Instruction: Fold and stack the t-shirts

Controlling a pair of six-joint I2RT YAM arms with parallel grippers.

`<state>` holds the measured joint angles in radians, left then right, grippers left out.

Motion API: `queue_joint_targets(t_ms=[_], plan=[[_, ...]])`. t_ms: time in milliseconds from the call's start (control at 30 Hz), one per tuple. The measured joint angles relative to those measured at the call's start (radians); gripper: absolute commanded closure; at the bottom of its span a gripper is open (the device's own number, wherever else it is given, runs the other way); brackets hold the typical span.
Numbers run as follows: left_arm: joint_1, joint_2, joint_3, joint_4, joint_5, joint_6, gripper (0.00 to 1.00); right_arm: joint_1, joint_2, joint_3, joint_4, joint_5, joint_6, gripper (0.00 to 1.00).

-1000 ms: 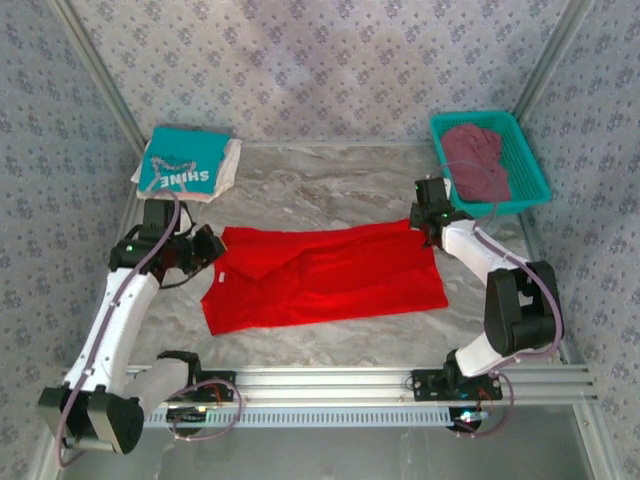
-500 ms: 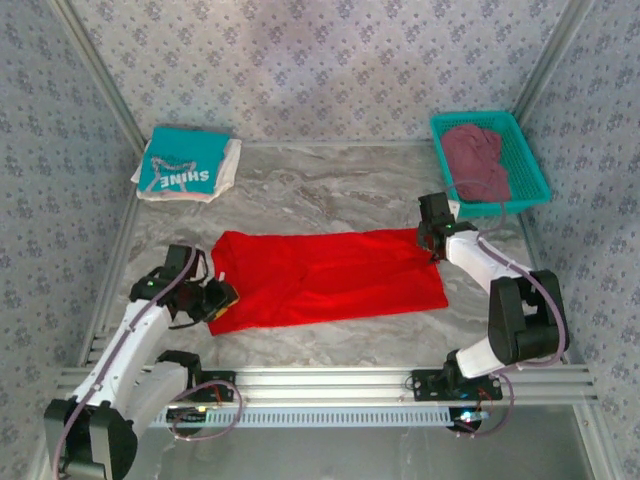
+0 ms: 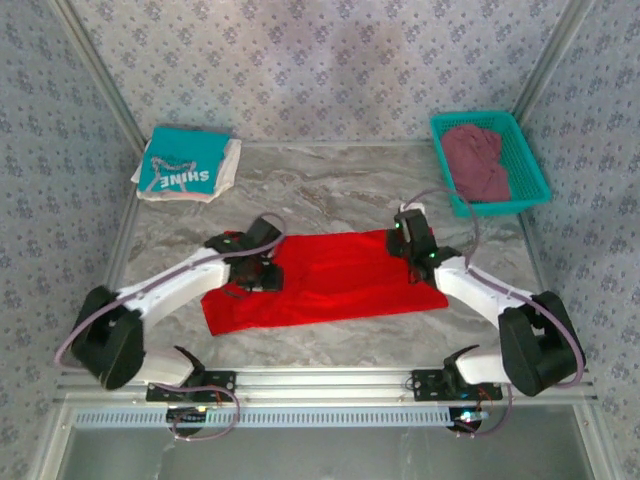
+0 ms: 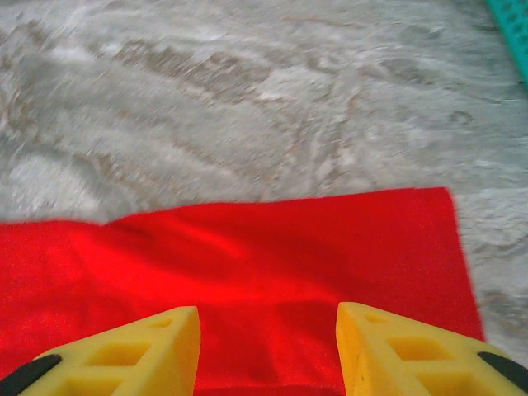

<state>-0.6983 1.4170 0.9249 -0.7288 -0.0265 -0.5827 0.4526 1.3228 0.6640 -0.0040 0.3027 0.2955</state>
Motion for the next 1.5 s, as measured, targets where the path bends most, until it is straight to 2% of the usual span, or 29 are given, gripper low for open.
queue_joint_targets(t_ms=[233,367,400,500,600,767,833,867,900,1000,1033,1167,1367,1500], plan=[[-0.017,0.118,-0.008,0.053,-0.008,0.011,0.54,0.052,-0.109,-0.116,0.148,0.028,-0.030,0.46],[-0.023,0.180,-0.011,0.097,0.000,0.010,0.58,0.056,-0.173,-0.135,0.187,0.062,-0.035,0.44],[-0.023,0.198,-0.014,0.104,0.002,0.010,0.62,0.056,-0.183,-0.140,0.192,0.069,-0.035,0.44],[-0.024,0.207,-0.015,0.111,-0.007,0.013,0.83,0.056,-0.206,-0.154,0.197,0.080,-0.034,0.44],[-0.025,0.206,-0.010,0.106,-0.015,0.012,0.99,0.053,-0.207,-0.159,0.198,0.086,-0.034,0.44],[-0.028,0.195,0.019,0.035,-0.050,0.010,1.00,0.039,-0.196,-0.159,0.199,0.087,-0.030,0.43],[-0.027,0.181,0.032,-0.006,-0.061,0.010,0.88,0.036,-0.187,-0.159,0.199,0.086,-0.029,0.43],[-0.025,0.172,0.040,-0.027,-0.067,0.013,0.97,0.034,-0.183,-0.159,0.199,0.086,-0.027,0.43],[-0.022,0.160,0.047,-0.047,-0.071,0.014,1.00,0.033,-0.178,-0.159,0.198,0.086,-0.026,0.43],[-0.017,0.128,0.054,-0.083,-0.077,0.023,0.97,0.029,-0.167,-0.158,0.198,0.082,-0.023,0.43],[-0.015,0.122,0.054,-0.088,-0.078,0.025,1.00,0.027,-0.165,-0.158,0.198,0.081,-0.023,0.43],[-0.006,0.118,0.054,-0.091,-0.072,0.031,1.00,0.020,-0.161,-0.158,0.195,0.076,-0.019,0.43],[0.012,0.110,0.054,-0.089,0.027,0.064,1.00,0.010,-0.161,-0.158,0.195,0.075,-0.014,0.42],[0.063,0.043,0.043,-0.061,0.164,0.105,1.00,0.006,-0.161,-0.156,0.188,0.068,-0.008,0.42]])
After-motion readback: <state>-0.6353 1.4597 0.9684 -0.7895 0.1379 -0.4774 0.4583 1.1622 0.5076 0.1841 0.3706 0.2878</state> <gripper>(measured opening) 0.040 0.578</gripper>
